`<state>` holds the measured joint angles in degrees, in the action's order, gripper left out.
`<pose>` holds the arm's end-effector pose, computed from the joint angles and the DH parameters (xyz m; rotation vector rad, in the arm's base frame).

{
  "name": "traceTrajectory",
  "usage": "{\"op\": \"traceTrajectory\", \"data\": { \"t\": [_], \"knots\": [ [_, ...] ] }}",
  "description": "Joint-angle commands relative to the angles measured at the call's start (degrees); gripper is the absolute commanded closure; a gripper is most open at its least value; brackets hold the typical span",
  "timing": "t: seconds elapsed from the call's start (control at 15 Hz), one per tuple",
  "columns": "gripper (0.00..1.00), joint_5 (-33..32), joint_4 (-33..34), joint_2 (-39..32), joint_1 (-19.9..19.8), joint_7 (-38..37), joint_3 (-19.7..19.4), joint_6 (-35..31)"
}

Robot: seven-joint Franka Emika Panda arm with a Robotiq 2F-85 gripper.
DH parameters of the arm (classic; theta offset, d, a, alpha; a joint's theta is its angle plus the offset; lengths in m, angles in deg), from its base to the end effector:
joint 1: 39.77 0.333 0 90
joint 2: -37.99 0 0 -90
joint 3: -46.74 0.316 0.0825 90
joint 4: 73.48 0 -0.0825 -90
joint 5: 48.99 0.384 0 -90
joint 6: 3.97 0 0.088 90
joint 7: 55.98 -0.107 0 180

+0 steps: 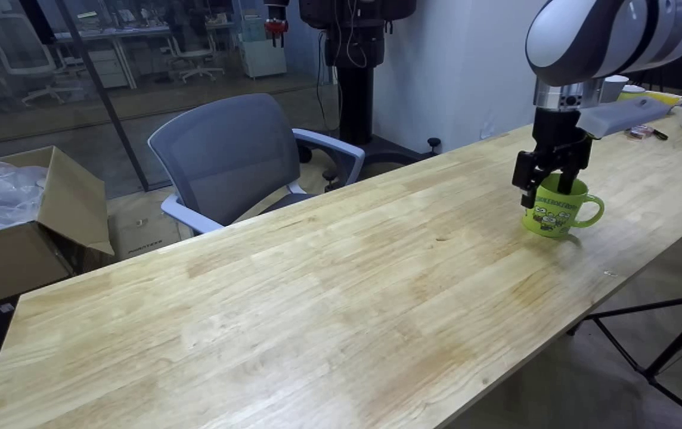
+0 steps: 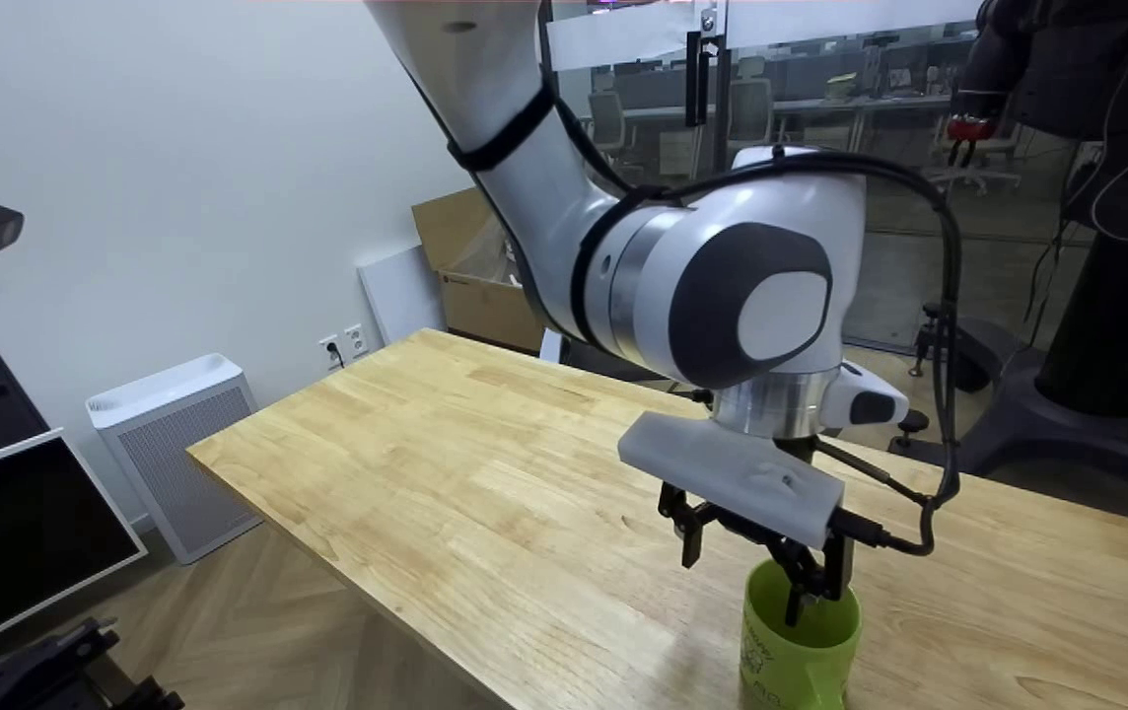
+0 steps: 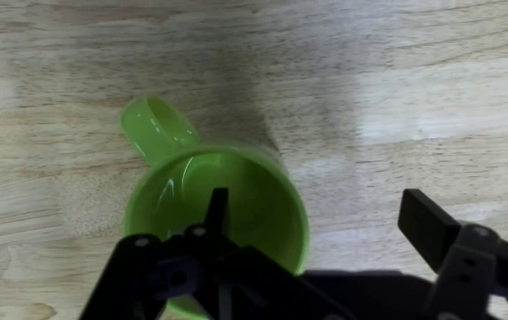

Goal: Pick up the cup and move it to the right twice.

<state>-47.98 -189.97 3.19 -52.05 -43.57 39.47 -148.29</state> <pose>0.5463 -0.1956 0.1341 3.0998 -0.1882 -0.2017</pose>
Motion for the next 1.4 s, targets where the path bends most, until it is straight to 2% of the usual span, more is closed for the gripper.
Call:
{"op": "traceTrajectory", "data": {
  "t": [0.0, 0.53, 0.67, 1.33],
  "knots": [
    [0.33, -1.69, 1.77, -1.26, 0.92, -3.78, -0.83, 0.65],
    [0.89, -4.31, 1.38, -1.69, 2.35, -6.77, -1.94, 1.46],
    [0.99, -4.71, 1.59, -1.01, 2.71, -7.13, -1.96, 2.65],
    [0.98, -3.32, 4.53, 4.36, 3.21, -6.32, -0.27, 7.35]
  ]
}}
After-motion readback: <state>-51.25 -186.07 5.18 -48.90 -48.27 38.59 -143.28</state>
